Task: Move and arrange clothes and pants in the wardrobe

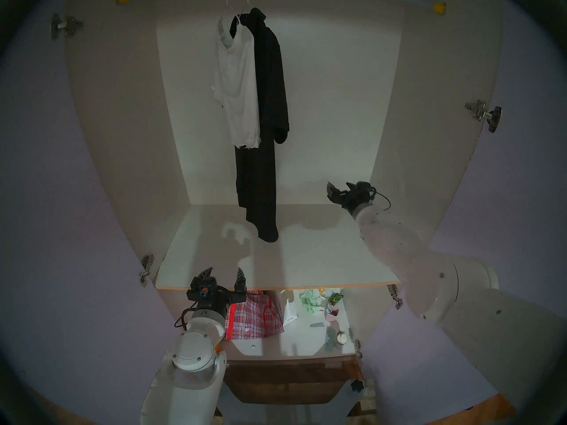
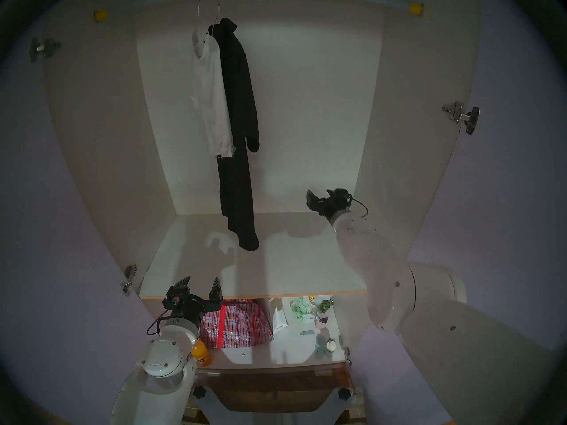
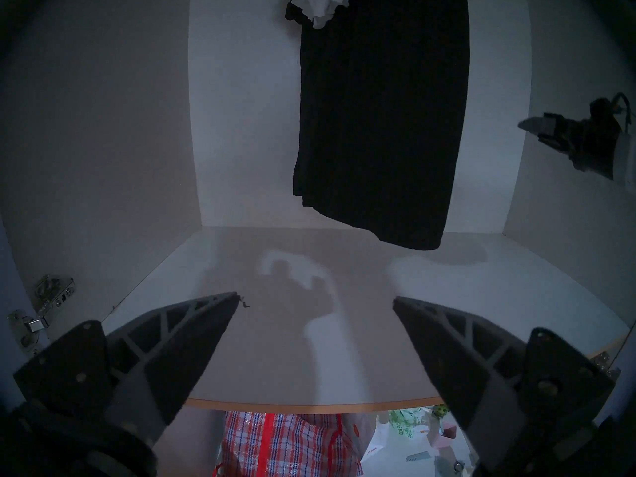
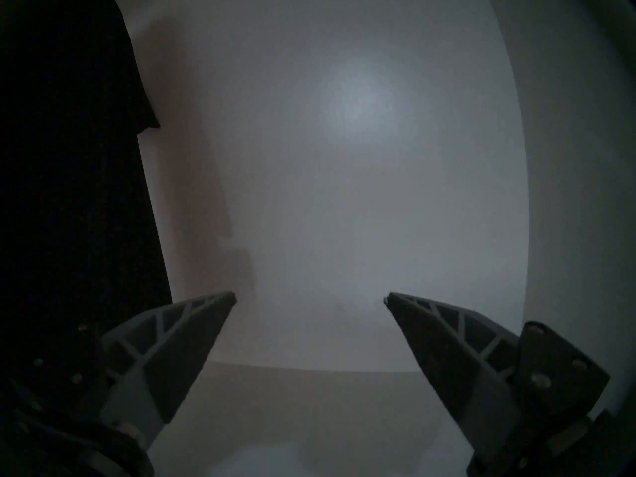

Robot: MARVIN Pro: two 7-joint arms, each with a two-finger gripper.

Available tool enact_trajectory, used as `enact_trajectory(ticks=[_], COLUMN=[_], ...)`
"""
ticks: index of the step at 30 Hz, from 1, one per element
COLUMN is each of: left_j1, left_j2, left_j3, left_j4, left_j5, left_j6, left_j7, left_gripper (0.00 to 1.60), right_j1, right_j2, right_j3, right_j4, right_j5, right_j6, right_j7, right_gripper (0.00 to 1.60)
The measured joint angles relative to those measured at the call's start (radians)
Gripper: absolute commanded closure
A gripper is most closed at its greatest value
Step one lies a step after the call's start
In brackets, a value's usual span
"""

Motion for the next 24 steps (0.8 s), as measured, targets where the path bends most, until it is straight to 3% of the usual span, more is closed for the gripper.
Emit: enact_trajectory(ticks=[4, 11, 18, 24], left_j1=[0.000, 0.000, 0.000, 0.000], left_j2=[0.001, 0.002, 0.004, 0.005], left_j3=[0.001, 0.002, 0.002, 0.003], left_j4=[0.000, 0.000, 0.000, -0.001], left_j5=[-0.001, -0.002, -0.003, -0.004], left_j6=[0.000, 0.000, 0.000, 0.000], left_j7=[0.001, 0.001, 0.002, 0.003], left_gripper=[0.00, 0.00, 0.00, 0.00], right_j1=[-0.077, -0.151, -0.177, -0.186], right_j2=[0.025, 0.036, 0.031, -0.008], right_j3=[0.030, 0.074, 0.125, 0.237], right_j4=[-0.028, -0.070, -0.139, -0.197], right_j5=[0.014, 0.034, 0.049, 0.093], right_j6=[-0.003, -0.002, 0.008, 0.077], right_j7=[0.143, 0.230, 0.175, 0.114], right_gripper=[0.00, 0.00, 0.00, 0.00])
